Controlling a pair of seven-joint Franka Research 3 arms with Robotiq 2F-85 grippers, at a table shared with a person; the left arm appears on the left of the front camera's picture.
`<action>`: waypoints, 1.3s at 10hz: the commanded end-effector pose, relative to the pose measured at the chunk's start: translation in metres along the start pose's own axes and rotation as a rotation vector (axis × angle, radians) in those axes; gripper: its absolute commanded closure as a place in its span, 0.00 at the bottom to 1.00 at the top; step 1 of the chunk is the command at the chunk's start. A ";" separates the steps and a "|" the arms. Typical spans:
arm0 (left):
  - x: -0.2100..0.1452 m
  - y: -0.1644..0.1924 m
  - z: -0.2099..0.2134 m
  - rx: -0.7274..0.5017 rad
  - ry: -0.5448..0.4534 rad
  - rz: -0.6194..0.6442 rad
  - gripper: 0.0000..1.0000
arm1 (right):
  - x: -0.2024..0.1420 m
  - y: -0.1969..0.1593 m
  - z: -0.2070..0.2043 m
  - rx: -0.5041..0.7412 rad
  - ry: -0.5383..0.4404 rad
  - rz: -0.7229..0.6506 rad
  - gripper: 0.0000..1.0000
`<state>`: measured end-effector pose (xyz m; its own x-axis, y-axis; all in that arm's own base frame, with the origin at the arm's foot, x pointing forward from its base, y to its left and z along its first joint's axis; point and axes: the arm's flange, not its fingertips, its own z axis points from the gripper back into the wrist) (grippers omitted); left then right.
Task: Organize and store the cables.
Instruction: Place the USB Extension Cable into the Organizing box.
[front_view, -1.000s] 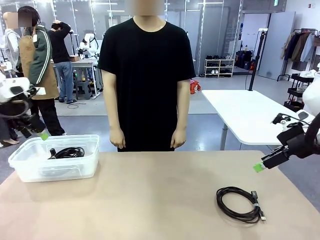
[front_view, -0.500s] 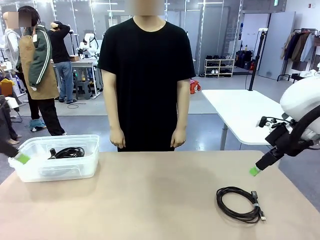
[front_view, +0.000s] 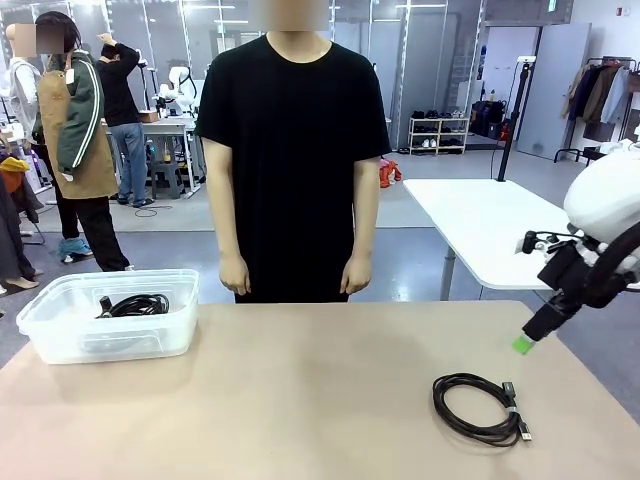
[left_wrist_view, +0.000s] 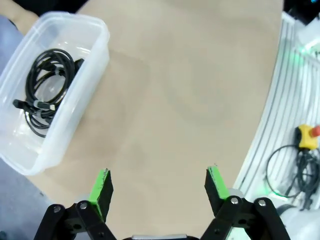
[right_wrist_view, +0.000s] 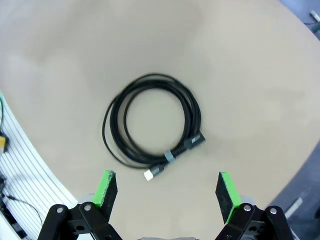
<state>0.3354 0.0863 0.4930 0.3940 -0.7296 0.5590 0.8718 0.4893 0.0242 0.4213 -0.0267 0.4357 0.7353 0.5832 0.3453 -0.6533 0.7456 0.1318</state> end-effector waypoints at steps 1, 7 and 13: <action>-0.004 0.023 0.003 -0.028 -0.003 -0.018 0.06 | -0.021 0.022 0.036 -0.065 0.090 0.027 0.00; -0.013 0.044 0.004 -0.080 0.014 -0.148 0.06 | -0.036 0.045 0.050 -0.145 0.135 -0.052 0.00; -0.012 0.041 0.002 -0.016 0.007 -0.083 0.06 | -0.005 0.063 -0.019 -0.306 0.155 -0.333 0.00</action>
<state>0.3635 0.1187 0.4897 0.3177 -0.7772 0.5432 0.9090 0.4126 0.0587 0.3793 0.0094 0.4422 0.8831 0.4073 0.2329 -0.4152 0.9096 -0.0163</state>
